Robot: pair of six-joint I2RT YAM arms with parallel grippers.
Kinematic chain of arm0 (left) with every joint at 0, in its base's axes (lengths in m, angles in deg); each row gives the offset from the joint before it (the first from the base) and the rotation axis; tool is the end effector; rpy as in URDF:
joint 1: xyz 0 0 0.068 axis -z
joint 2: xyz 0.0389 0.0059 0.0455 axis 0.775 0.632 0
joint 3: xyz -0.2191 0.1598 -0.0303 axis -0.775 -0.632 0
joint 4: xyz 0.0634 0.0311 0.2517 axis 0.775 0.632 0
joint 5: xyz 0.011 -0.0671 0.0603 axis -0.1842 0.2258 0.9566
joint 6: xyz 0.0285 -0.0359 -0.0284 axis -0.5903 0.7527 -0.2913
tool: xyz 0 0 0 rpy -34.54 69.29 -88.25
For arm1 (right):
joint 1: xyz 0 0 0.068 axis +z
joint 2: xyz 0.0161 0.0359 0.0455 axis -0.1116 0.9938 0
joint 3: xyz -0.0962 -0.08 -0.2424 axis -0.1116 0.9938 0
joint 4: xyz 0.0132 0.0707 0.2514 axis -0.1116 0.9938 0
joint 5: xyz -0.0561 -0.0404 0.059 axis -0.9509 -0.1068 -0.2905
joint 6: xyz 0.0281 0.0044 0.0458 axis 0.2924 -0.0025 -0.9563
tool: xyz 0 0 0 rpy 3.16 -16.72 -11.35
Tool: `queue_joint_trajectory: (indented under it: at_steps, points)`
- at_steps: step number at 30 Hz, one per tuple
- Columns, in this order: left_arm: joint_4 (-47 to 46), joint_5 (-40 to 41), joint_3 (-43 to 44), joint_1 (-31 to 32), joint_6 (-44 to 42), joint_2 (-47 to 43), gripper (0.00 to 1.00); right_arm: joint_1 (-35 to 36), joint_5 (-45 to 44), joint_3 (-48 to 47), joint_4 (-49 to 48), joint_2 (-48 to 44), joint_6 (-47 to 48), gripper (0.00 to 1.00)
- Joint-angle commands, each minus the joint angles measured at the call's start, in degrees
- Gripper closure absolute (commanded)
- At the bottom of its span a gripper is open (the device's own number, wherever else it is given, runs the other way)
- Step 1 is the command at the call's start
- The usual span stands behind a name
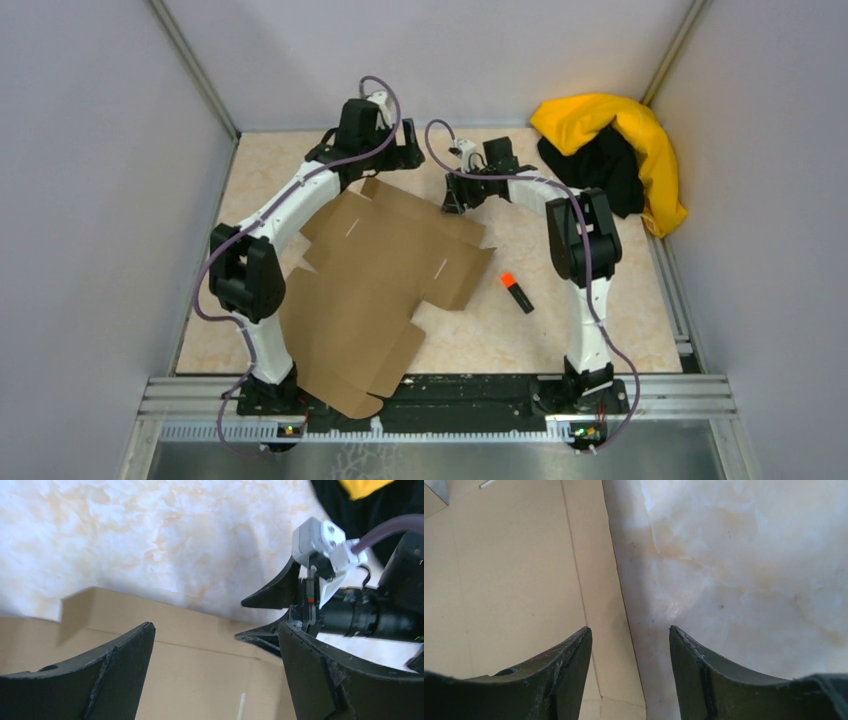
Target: Fold the paper box
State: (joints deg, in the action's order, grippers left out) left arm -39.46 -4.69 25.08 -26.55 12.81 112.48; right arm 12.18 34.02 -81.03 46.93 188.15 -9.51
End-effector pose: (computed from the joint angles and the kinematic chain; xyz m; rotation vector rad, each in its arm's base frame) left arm 0.3981 -0.1832 0.3066 0.0431 2.1709 -0.6128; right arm 0.4310 0.1670 0.1692 -0.8149 2.2022 0.8424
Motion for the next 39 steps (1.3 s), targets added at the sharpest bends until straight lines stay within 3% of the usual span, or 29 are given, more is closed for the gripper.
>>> queue_joint_trajectory:
  at_steps: [1,6,12,16,21,26,32,39]
  points:
    - [17.0,12.1,6.8,0.9,-20.6,3.3,0.01,-0.7,4.8,-5.9,1.2,1.9,2.2,0.42]
    - [12.6,6.3,1.5,-0.1,-18.1,0.8,0.02,-0.7,6.6,-5.4,1.7,2.7,2.9,0.42]
    - [5.5,-12.0,-5.4,-3.9,-7.1,-2.4,0.04,-0.7,7.4,-6.2,2.6,3.6,3.5,0.42]
    - [0.5,-17.5,-8.8,-4.7,-4.0,-4.4,0.05,-0.7,8.1,-7.2,4.0,4.4,4.2,0.43]
    - [-8.2,-25.8,-15.8,-8.3,6.7,-7.4,0.05,-0.7,9.4,-7.3,4.6,4.0,3.9,0.54]
    - [-12.3,-26.1,-20.4,-9.0,13.3,-10.2,0.05,0.4,8.7,-4.1,2.7,0.6,2.9,0.60]
    - [-11.1,-23.3,-22.5,-9.0,12.9,-11.8,0.05,2.6,6.7,-0.7,1.8,-3.1,2.6,0.67]
    - [-11.5,-22.7,-24.6,-9.0,13.3,-12.2,0.05,4.0,3.5,-0.4,3.1,-4.6,2.9,0.82]
